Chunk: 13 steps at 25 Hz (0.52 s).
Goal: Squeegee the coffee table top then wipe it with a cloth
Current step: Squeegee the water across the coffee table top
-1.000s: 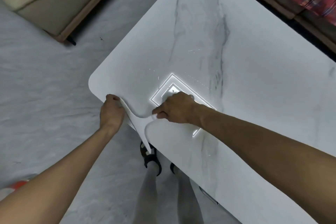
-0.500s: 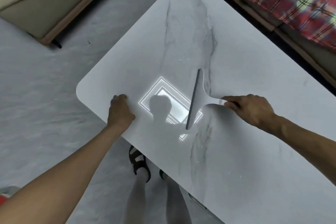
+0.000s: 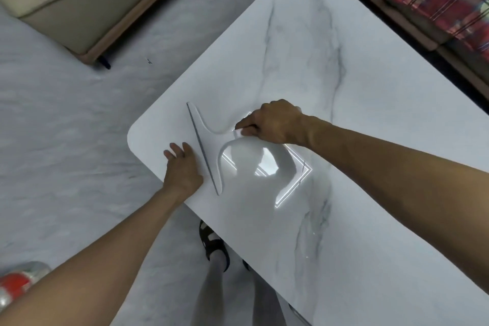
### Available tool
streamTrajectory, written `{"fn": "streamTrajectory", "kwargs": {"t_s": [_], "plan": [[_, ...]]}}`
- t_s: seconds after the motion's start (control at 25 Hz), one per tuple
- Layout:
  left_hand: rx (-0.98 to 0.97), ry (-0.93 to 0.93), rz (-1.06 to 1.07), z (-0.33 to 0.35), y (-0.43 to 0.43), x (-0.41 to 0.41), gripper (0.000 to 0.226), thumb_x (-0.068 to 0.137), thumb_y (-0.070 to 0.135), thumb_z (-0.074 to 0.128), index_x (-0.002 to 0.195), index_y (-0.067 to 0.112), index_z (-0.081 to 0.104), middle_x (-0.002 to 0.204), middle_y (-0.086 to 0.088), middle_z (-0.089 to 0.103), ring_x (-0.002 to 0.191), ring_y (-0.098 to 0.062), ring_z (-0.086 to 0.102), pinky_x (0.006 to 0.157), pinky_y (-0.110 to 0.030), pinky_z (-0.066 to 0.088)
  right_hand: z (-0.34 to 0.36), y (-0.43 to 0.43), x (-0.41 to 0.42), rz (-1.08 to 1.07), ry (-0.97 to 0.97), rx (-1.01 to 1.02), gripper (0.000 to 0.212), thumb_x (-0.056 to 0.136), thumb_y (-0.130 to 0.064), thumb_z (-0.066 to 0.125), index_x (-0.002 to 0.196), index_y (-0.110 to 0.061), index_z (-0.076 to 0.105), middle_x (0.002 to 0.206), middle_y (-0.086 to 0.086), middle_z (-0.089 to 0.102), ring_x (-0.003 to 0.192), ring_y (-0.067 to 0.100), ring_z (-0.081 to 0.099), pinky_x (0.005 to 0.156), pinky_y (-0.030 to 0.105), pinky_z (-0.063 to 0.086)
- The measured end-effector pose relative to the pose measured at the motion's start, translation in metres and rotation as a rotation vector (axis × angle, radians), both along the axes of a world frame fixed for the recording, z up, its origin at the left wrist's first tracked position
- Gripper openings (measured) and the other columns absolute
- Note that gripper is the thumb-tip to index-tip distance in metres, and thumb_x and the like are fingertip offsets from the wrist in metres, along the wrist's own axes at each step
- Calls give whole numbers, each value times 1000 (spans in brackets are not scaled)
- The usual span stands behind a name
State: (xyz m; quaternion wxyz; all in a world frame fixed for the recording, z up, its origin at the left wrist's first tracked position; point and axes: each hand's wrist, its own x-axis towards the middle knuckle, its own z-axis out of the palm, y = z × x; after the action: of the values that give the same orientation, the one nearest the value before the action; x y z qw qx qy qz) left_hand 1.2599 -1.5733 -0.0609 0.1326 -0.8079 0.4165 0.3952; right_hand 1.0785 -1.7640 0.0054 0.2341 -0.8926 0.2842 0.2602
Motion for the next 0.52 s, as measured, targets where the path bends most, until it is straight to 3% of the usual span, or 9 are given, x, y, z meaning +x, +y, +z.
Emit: {"fn": "streamTrajectory", "kwargs": {"t_s": [0.2,0.32,0.44,0.52], "plan": [[67,-1,29,8,-12,-7,81,89,12,47,148,-7,-5,154,-35,-10,142,-54,-7,118,-48,21,3,-2,-103,-310,9,-57,37,98,-55,30,130,-56,49,120,-5,68,106,26,63,85,34,46],[98,-10,46,15,-16,-12,98,83,17,63,148,-6,-7,154,-34,-12,142,-53,-8,119,-48,15,21,21,-174,-497,89,-144,39,97,-57,29,129,-53,52,109,-2,72,97,29,65,74,33,43],[-13,-74,12,20,-15,-28,119,72,30,80,148,-2,-6,154,-34,-6,142,-53,-2,119,-50,12,50,37,-216,-565,165,-217,43,96,-58,24,126,-49,53,94,-1,72,83,30,64,65,32,39],[-102,-66,-83,17,-24,-48,129,69,39,82,149,1,-11,154,-34,-11,142,-53,-6,120,-52,6,52,19,-205,-643,94,-184,43,97,-57,26,128,-47,52,99,2,72,88,33,63,68,35,43]]}}
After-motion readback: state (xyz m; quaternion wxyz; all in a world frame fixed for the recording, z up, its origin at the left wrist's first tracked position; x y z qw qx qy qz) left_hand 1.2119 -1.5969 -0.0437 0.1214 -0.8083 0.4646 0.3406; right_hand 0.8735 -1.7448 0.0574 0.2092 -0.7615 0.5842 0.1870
